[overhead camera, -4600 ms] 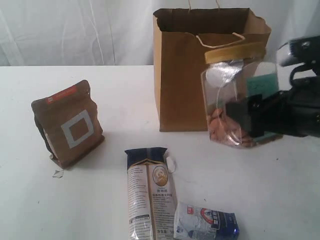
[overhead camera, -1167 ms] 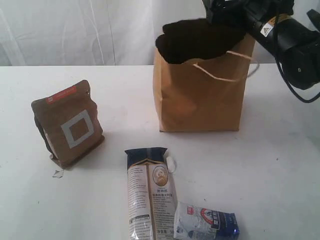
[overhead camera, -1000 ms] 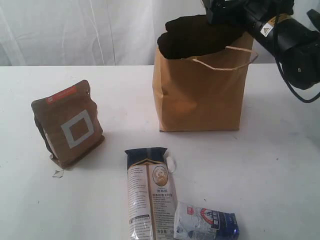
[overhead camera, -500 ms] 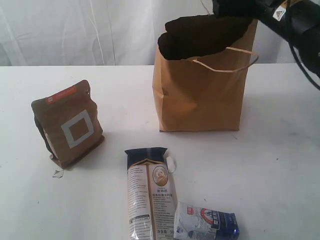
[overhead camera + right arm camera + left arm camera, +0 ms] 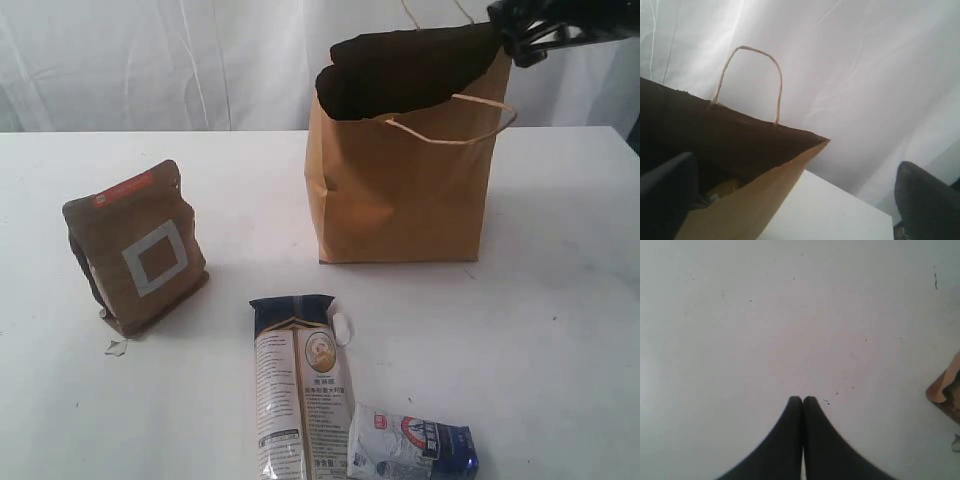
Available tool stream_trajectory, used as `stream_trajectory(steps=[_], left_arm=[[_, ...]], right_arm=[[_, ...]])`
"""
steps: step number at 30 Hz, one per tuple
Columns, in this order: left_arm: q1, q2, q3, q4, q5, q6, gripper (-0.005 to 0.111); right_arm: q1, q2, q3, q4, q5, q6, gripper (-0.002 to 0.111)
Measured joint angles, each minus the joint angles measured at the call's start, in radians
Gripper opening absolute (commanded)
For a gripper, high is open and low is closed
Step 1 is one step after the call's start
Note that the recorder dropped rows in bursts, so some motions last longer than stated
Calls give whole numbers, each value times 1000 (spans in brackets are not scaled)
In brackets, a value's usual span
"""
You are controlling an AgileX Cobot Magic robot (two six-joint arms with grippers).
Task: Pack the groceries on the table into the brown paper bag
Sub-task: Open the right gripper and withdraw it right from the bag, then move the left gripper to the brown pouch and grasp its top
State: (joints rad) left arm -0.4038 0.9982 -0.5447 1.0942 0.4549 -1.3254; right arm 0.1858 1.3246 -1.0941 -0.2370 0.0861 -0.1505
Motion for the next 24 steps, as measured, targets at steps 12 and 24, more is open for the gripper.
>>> stream_trajectory(steps=[12,24], left_arm=[[0,0,0,20,-10,0,0],[0,-1,0,-246,-145,173,0]], right_arm=[[-65,-96,0,0,720,64,105],[-65,-157,0,499,1073,-216,105]])
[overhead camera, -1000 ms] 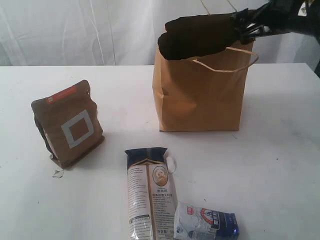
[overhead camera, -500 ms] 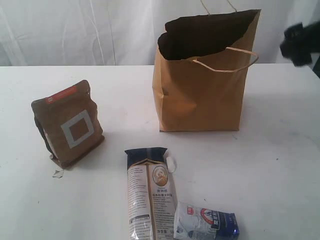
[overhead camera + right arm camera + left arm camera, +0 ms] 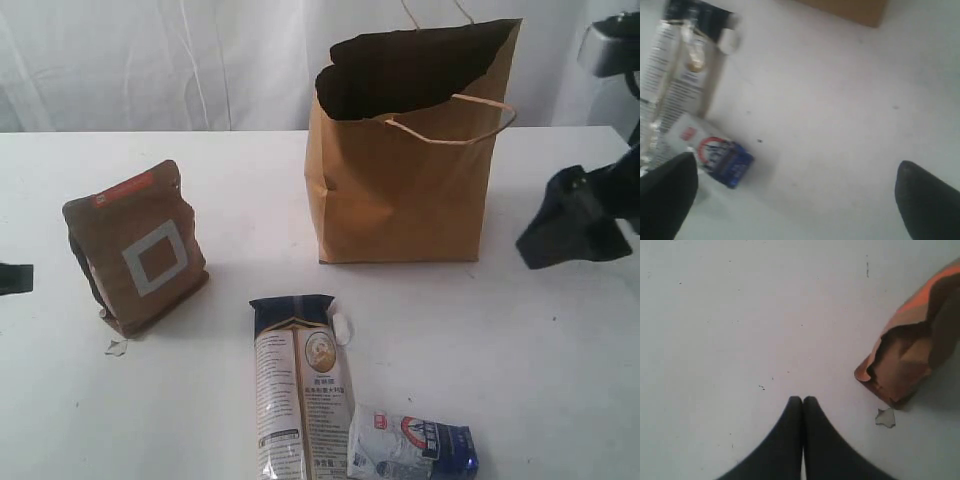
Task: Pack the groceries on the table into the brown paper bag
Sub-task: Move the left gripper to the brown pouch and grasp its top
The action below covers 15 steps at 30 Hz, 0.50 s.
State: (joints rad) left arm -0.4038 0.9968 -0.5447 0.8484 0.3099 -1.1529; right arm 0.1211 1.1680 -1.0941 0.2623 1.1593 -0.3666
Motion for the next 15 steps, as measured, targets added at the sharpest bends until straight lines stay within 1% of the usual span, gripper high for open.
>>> stream_trajectory(steps=[3,5,7,8,9,11,13,15], left_arm=[[0,0,0,-19,-6,139,0],[0,0,0,-12,-7,240,0],[0,0,0,15,-10,312,4],[0,0,0,23,-13,329,11],[0,0,0,33,-23,344,19],[0,0,0,36,-67,367,42],[0,0,0,38,-131,382,75],[0,0,0,38,-187,388,103]], right_arm=[[11,0,0,152,19,-114,105],[31,0,5,206,37,-189,105],[56,11,24,234,43,-239,105],[67,18,33,240,47,-247,105],[80,31,46,243,50,-257,105],[107,65,70,247,51,-266,105],[130,103,81,247,53,-271,105],[151,140,87,247,53,-271,105]])
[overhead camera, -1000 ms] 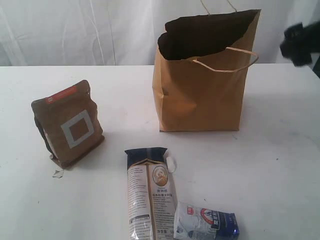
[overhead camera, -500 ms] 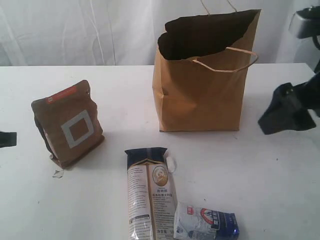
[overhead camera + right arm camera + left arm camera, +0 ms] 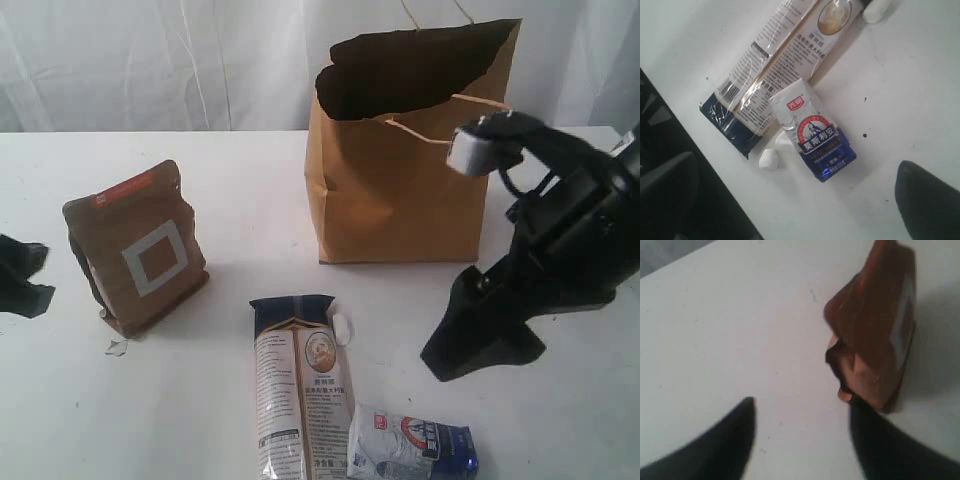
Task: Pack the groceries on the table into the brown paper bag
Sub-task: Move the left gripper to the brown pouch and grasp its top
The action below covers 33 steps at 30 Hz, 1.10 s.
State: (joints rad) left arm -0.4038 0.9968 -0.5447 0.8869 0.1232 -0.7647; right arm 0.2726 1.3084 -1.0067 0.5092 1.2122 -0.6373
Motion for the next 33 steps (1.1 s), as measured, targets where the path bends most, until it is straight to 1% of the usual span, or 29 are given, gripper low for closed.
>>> stream_trajectory(steps=[1,9,12,14,19,21,22,23,24,25,26,28,29,30,33], left_arm=[[0,0,0,0,-23,0,105],[0,0,0,0,-109,-7,105],[0,37,0,20,-140,16,105],[2,104,0,30,-167,53,105],[64,337,-17,20,-362,153,105],[93,412,-48,-49,-374,179,105],[131,472,-79,-128,-356,207,105],[150,495,-90,-150,-360,219,105],[180,532,-97,-166,-412,234,105],[190,549,-101,-161,-461,241,105],[197,581,-105,-124,-571,263,105],[198,620,-105,-57,-662,290,104],[198,633,-105,-33,-671,299,96],[198,648,-105,-16,-662,304,84],[200,652,-105,-4,-629,323,33]], right_arm=[[9,18,2,0,-2,0,105],[27,81,2,-19,-62,-2,105],[27,81,2,-25,-84,-2,105],[27,81,2,-30,-91,-18,105],[27,81,2,-32,-93,-61,105],[27,81,2,-34,-93,-61,105],[27,81,2,-34,-83,-61,105],[27,81,2,-34,-74,-61,105],[27,81,2,-34,-58,-61,105],[27,81,2,-34,-53,-61,105],[27,81,2,-36,-48,-63,105],[27,81,2,-36,-48,-63,105],[27,81,2,-38,-48,-63,105],[27,81,2,-38,-48,-63,105],[27,81,2,-38,-48,-63,105]])
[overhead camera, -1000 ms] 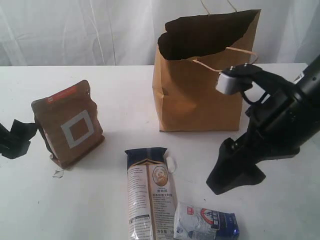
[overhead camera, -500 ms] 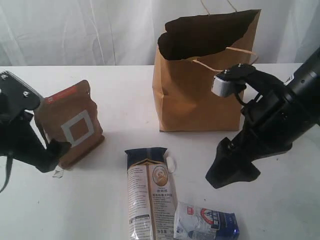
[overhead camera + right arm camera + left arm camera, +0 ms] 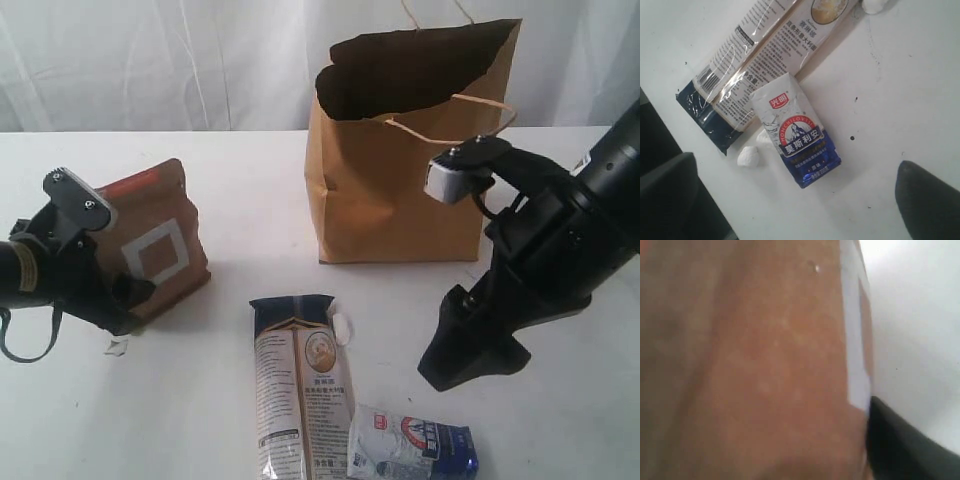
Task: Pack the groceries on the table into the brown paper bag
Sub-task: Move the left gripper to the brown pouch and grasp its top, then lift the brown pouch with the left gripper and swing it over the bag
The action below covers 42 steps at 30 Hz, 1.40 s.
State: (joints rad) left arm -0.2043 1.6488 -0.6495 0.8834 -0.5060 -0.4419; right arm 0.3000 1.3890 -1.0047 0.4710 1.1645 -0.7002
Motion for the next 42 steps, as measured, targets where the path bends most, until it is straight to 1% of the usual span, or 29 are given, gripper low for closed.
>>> stream_trajectory(steps=[1,2,7,11,13,18,21,24,29,31,34,37,40,41,42], left_arm=[[0,0,0,0,-8,12,15],[0,0,-2,4,-10,18,0],[0,0,-2,-6,-13,28,0],[0,-24,-13,-62,-6,33,0],[0,-60,-36,-101,-12,36,0],[8,-179,-135,-228,-110,37,0],[17,-223,-193,-275,-152,-25,0],[19,-236,-231,-280,-171,-63,0],[19,-233,-237,-264,-173,-163,0],[19,-233,-237,-264,-216,-191,0],[19,-233,-237,-264,-317,-234,0],[19,-233,-237,-260,-362,-311,0],[19,-205,-245,-260,-446,-393,0],[19,-191,-256,-260,-488,-425,0],[19,-171,-272,-258,-531,-457,0]], right_arm=[[0,0,0,0,-4,0,105],[0,0,0,0,-8,0,105],[0,0,0,-2,-21,0,105],[0,0,0,-2,-21,0,105],[0,0,0,-2,-19,0,105],[0,0,0,-2,5,28,105],[0,0,0,-4,9,62,105],[0,0,0,-15,4,72,105],[0,0,0,-29,-24,72,105],[0,0,0,-29,-34,72,105],[0,0,0,-29,-45,73,105],[0,0,0,-29,-41,135,104],[0,0,0,-56,-20,217,98],[0,0,0,-68,-12,243,95],[0,0,0,-78,-2,263,87]])
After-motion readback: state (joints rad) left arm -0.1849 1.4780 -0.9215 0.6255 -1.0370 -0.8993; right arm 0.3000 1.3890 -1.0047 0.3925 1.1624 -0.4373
